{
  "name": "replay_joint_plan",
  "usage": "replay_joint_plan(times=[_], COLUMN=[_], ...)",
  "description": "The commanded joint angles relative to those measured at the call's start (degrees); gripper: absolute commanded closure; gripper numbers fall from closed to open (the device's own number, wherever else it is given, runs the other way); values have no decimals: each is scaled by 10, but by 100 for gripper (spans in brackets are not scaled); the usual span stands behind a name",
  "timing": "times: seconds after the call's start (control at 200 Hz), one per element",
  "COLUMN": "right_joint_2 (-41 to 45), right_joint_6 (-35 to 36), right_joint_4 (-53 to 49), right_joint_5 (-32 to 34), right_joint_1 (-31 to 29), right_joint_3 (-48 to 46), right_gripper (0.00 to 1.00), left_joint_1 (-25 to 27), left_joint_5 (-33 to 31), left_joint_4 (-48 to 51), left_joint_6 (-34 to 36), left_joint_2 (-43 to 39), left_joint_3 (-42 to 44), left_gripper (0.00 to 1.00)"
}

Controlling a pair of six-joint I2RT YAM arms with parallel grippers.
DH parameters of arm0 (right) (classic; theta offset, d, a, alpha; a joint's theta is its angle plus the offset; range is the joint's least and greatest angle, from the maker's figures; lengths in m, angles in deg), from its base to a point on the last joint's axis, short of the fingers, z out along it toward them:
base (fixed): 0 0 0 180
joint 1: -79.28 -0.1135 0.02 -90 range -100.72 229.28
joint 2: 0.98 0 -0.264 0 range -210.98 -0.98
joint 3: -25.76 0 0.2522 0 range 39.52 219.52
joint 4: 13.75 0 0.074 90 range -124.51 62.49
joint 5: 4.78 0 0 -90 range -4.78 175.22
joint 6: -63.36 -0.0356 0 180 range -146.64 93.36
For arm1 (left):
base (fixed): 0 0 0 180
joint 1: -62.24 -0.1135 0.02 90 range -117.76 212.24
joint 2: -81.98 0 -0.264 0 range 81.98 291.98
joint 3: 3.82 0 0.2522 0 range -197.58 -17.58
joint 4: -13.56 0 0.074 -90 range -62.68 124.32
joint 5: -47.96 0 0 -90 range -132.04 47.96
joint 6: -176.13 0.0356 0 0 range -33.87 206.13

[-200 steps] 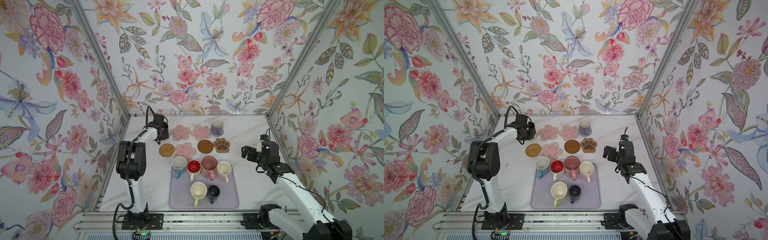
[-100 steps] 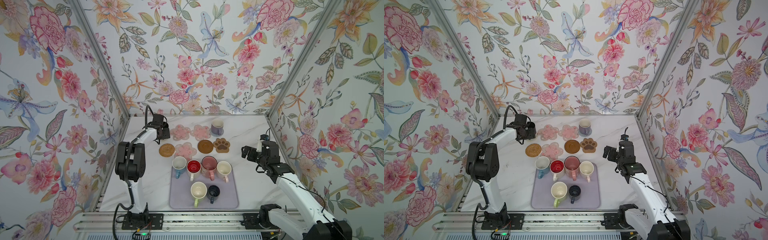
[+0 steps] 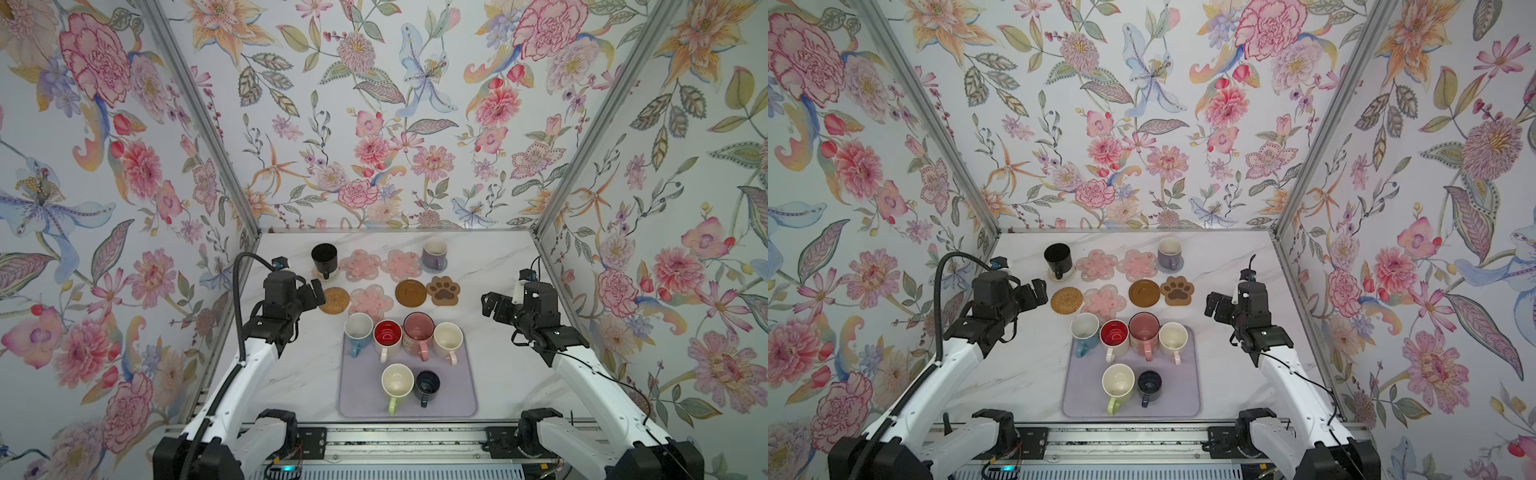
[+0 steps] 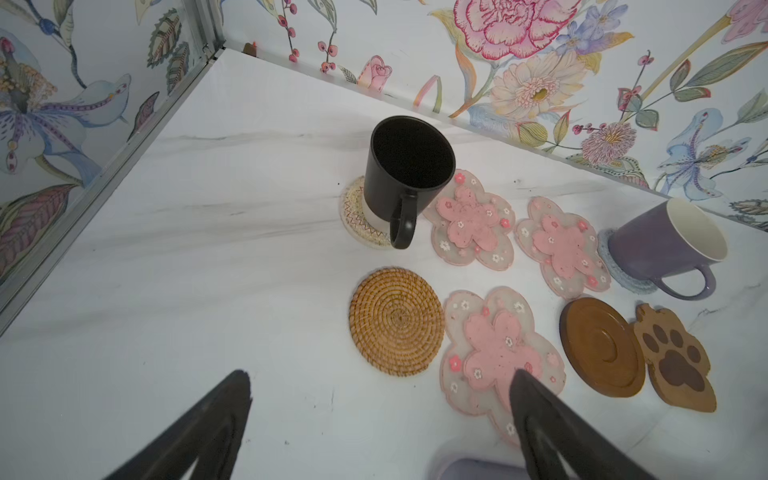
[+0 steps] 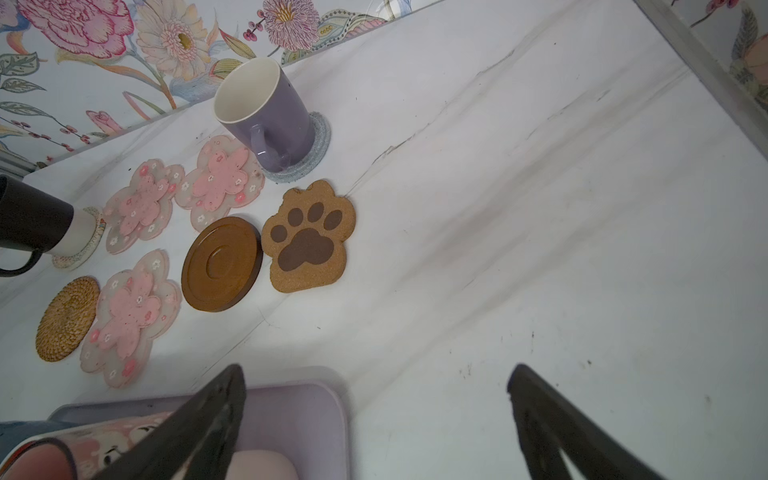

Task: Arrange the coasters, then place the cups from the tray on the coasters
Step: 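Open the left gripper and draw it back while the right gripper lowers toward the tray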

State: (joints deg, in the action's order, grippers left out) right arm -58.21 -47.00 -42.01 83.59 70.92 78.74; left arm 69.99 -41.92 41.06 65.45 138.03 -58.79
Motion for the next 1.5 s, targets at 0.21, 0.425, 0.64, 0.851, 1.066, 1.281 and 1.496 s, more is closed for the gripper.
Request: replay_joint_plan(times=[0.21,0.425,0.64,0.851,1.066,1.281,1.496], right_joint_2=[-4,39,73,97,91,80,59], right_joint_6=[-1,-7,-7,-52,-105,-151,-181], right_joint_4=[-34,-94,-195,-227,-241,-238,-207], right_joint_5=[-33,-42,-30,21,55,81,97], right_joint_1=[2,-14,-76,-175,-274,-343,-392], right_joint_3=[31,29,66,58,38,3,-35], right_gripper=[1,1,1,1,4,10,18], left_joint_1=[-4,-5,-5,-5,-5,-5,-5], left_joint_5=[24,25,11,4,-1,-4,-7], left_joint_4=[-14,-46,-52,-55,-37,-43,-45], left_joint_6=[-51,-55,-55,-65,-64,-71,-69], left_joint_2=[-145,-135,-150,-174,-182,-199,-195], left_joint_3=[109,121,135,152,144,156,156], left_gripper=[1,1,1,1,1,1,1])
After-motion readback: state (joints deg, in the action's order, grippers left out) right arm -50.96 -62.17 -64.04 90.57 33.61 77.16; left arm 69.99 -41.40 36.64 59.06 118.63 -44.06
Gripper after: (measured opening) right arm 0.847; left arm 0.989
